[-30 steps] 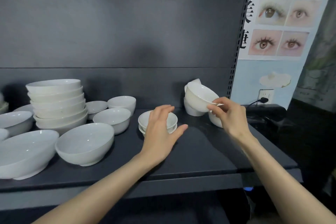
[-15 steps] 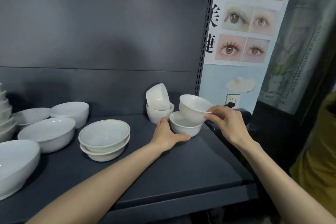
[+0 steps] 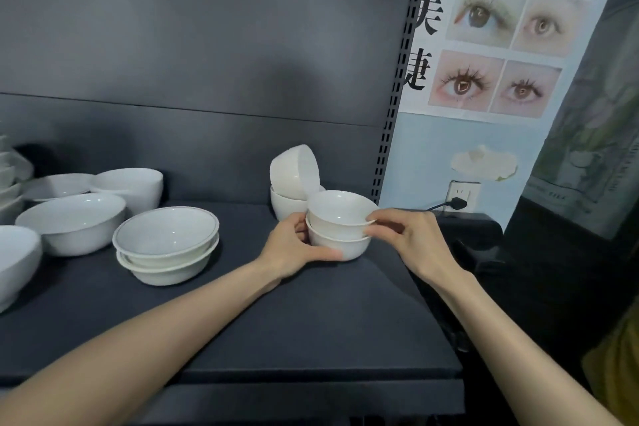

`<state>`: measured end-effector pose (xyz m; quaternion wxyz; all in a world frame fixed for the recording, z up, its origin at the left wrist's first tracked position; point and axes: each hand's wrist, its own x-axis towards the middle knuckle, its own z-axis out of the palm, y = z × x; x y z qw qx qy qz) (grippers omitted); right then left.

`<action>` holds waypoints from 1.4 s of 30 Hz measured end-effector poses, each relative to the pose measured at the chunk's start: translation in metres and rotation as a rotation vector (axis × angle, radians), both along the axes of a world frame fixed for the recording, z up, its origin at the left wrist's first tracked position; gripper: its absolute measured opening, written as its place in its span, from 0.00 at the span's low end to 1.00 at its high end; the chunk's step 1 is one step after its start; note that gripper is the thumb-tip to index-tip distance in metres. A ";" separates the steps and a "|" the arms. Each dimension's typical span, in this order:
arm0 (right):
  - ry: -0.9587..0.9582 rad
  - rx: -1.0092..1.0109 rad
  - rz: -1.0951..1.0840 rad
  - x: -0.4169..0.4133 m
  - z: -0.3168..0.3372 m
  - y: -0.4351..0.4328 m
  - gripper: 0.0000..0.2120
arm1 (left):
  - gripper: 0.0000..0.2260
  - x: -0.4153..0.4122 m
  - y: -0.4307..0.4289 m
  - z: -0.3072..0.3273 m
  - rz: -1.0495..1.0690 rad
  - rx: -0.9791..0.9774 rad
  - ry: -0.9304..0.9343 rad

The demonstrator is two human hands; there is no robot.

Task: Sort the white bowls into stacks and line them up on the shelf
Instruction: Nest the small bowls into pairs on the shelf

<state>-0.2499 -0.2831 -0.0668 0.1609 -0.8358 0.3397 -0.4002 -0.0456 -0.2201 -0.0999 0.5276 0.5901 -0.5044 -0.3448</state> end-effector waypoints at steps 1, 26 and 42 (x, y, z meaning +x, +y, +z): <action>0.000 -0.001 0.011 0.000 -0.001 0.000 0.08 | 0.44 0.000 0.001 0.000 0.005 0.004 0.004; -0.119 0.408 0.237 0.036 -0.005 0.047 0.27 | 0.33 0.025 0.075 0.001 0.100 -0.011 -0.081; -0.073 0.097 0.041 0.088 0.037 0.127 0.29 | 0.09 0.083 0.176 0.001 0.298 -0.094 -0.298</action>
